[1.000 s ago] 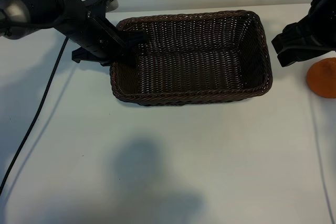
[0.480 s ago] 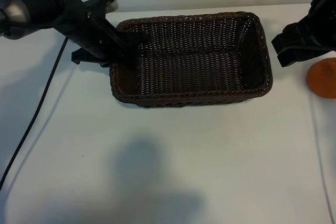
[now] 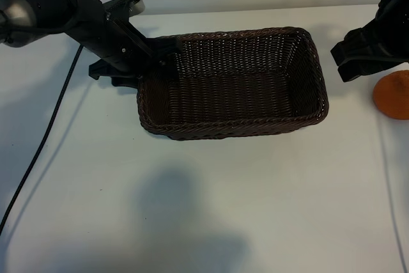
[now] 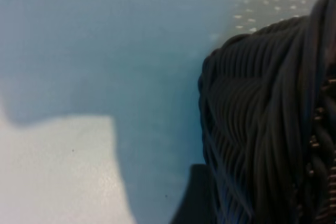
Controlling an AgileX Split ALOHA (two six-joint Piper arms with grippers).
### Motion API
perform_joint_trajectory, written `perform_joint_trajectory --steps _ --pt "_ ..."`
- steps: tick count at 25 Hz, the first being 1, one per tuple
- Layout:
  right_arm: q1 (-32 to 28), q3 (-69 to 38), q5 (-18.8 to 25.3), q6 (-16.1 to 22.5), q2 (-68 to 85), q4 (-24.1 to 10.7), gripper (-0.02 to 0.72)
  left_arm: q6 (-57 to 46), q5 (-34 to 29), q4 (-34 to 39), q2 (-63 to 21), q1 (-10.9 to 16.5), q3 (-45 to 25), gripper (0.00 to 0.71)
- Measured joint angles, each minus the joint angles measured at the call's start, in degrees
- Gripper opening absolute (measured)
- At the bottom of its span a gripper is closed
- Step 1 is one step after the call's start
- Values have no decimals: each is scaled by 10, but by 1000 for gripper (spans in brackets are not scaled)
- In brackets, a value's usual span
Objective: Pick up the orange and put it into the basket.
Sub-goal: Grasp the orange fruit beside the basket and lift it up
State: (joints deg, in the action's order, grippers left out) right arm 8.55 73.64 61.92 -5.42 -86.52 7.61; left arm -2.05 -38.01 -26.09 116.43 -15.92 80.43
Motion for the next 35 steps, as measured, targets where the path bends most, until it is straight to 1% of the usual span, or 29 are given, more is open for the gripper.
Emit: perform_joint_trajectory --steps 2,7,12,15,16,18,21,22,24,25,29,35 --pt "0 0 0 0 0 0 569 0 -7 0 -4 0 1 700" --pt "0 0 0 0 0 0 569 9 -37 13 -39 0 1 694" --pt "0 0 1 -1 0 0 569 8 -81 84 -108 0 1 680" --pt "0 0 1 1 0 -5 569 -15 -101 138 -143 0 1 667" --pt "0 0 1 4 0 -12 569 -27 -103 159 -156 0 1 659" --pt "0 0 0 22 0 -38 569 -50 -105 191 -172 0 1 641" --pt "-3 0 -5 65 -8 -98 569 -68 -113 224 -191 0 1 616" --pt "-10 1 -9 77 -14 -111 569 -69 -117 226 -195 0 1 611" --pt "-31 1 -25 97 -35 -130 569 -72 -127 226 -205 0 1 604" --pt "-45 1 -34 101 -45 -132 569 -72 -129 226 -207 0 1 601" --pt "-92 1 -76 105 -103 -131 575 -72 -136 226 -217 0 1 596" --pt "-126 1 -139 115 -162 -121 589 -72 -141 226 -224 0 1 596"
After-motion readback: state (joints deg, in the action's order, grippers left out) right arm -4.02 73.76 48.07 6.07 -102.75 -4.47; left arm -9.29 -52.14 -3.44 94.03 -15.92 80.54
